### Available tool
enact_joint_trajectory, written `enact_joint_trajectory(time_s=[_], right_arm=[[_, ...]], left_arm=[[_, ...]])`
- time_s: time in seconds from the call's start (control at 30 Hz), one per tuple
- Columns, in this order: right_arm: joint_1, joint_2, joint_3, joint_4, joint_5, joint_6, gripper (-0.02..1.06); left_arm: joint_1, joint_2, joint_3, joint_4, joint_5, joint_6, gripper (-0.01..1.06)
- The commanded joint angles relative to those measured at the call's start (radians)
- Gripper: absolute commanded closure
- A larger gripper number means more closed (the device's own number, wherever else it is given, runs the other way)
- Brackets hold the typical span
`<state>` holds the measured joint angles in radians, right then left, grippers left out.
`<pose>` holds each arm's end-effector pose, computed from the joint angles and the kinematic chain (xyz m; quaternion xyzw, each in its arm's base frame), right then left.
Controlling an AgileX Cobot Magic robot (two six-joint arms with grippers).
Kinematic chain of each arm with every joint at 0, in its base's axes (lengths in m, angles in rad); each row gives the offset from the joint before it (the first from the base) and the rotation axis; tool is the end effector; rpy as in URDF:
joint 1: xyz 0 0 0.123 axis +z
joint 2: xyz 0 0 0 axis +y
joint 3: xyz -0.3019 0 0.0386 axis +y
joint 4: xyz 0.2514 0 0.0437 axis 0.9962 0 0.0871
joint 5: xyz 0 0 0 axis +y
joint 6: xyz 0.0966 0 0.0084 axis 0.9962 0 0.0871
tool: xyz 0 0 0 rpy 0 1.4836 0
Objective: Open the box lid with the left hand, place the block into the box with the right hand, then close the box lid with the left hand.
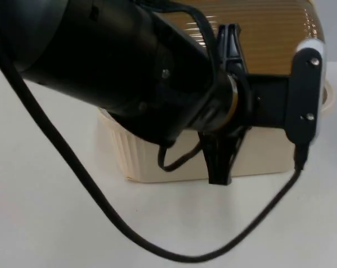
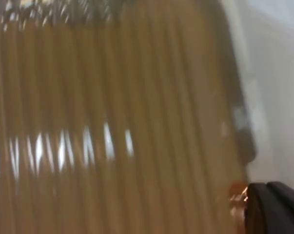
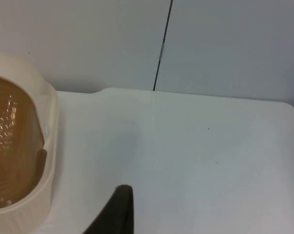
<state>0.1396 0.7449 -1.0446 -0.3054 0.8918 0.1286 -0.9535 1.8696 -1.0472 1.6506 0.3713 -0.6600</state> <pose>0.1171 -0.0065 0.4283 -0.0268 0.8512 -0.0820 0.5178 0.2589 -0.3040 0.1872 0.6950 0.5646 0.1758 0.4090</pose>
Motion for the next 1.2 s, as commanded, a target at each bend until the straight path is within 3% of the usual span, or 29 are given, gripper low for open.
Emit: enact_joint_trajectory(time_s=[0.0,0.43,0.87,1.17], right_arm=[[0.001,-0.005,-0.007,-0.009,-0.016,-0.008,0.0],[0.001,-0.005,-0.007,-0.024,-0.016,-0.008,0.0],[0.001,-0.005,-0.007,-0.033,-0.016,-0.008,0.0],[0.001,-0.005,-0.007,-0.033,-0.013,-0.008,0.0]], left_arm=[[0.025,-0.001,-0.006,0.002,-0.001,-0.011,1.05],[0.031,-0.038,-0.006,-0.172,-0.043,0.036,1.05],[0.021,-0.037,-0.006,-0.216,-0.102,0.036,1.05],[0.025,-0.003,-0.006,-0.202,-0.089,0.037,1.05]])
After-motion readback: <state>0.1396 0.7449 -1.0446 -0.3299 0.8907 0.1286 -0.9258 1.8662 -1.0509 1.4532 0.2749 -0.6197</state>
